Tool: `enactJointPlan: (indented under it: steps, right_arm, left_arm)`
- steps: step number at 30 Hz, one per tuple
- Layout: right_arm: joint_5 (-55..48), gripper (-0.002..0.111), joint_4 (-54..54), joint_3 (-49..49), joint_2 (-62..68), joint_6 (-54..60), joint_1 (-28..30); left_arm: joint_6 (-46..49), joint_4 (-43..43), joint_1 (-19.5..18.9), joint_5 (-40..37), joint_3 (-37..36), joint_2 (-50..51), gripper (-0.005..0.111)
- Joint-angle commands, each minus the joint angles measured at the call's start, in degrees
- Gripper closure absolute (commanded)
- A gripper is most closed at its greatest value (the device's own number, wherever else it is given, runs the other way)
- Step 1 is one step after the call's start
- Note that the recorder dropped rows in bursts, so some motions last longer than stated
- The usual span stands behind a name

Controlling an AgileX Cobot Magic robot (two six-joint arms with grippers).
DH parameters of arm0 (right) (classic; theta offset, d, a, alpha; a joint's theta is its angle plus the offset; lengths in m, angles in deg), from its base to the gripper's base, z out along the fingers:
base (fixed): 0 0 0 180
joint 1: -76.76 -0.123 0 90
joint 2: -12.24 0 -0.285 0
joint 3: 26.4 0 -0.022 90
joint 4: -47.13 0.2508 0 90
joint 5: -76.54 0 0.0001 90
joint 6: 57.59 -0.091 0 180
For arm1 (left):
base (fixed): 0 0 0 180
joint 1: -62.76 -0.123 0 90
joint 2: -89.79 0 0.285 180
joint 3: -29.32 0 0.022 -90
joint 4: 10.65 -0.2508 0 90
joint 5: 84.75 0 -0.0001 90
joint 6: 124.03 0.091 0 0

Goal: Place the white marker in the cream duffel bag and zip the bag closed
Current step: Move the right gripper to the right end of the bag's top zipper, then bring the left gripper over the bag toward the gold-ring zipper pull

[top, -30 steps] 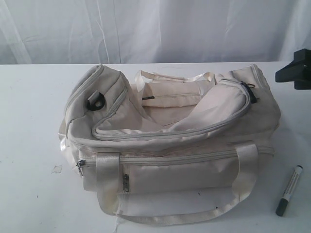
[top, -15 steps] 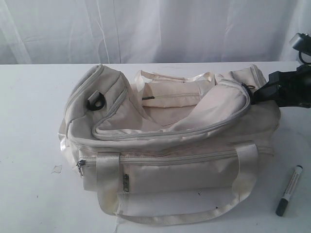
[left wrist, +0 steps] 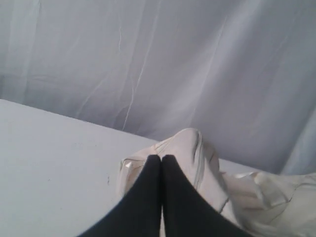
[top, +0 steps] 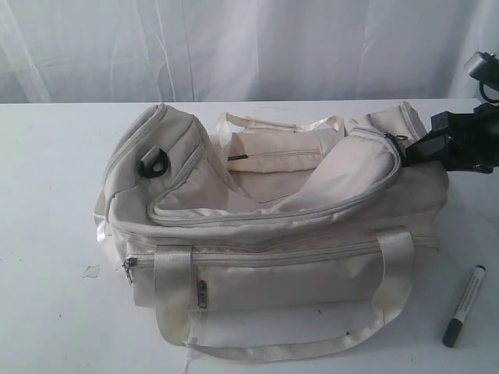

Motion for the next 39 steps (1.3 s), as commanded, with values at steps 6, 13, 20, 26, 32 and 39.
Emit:
enactJointPlan:
  steps: [6, 13, 20, 26, 32, 39]
  right_arm:
    - [-0.85, 0.061, 0.57, -0.42, -0.08, 0.63, -0.44]
    - [0.00, 0.061, 0.81, -0.42, -0.08, 0.63, -0.44]
    - [0.61, 0.066, 1.33, -0.42, -0.08, 1.66, -0.44]
    - [2.39, 0.080, 1.33, -0.42, -0.08, 1.66, -0.44]
    - [3.20, 0.100, 1.33, -0.42, -0.08, 1.66, -0.44]
    - [-3.37, 0.108, 9.64, -0.42, -0.08, 9.95, -0.44]
  left_arm:
    - [-4.14, -0.16, -0.14, 4.31, -0.15, -0.24, 0.106]
    - [-57.71, -58.29, -0.04, 10.05, 3.39, 1.46, 0.106]
    - [-73.12, -85.26, -0.04, 24.11, 16.74, 21.31, 0.090]
    - [-69.80, -84.75, -0.04, 29.48, 23.31, 35.70, 0.064]
    - [-65.62, -82.42, 0.49, 37.03, 27.36, 47.47, 0.064]
    - [-53.09, -76.92, 26.80, 22.10, 37.12, 63.70, 0.064]
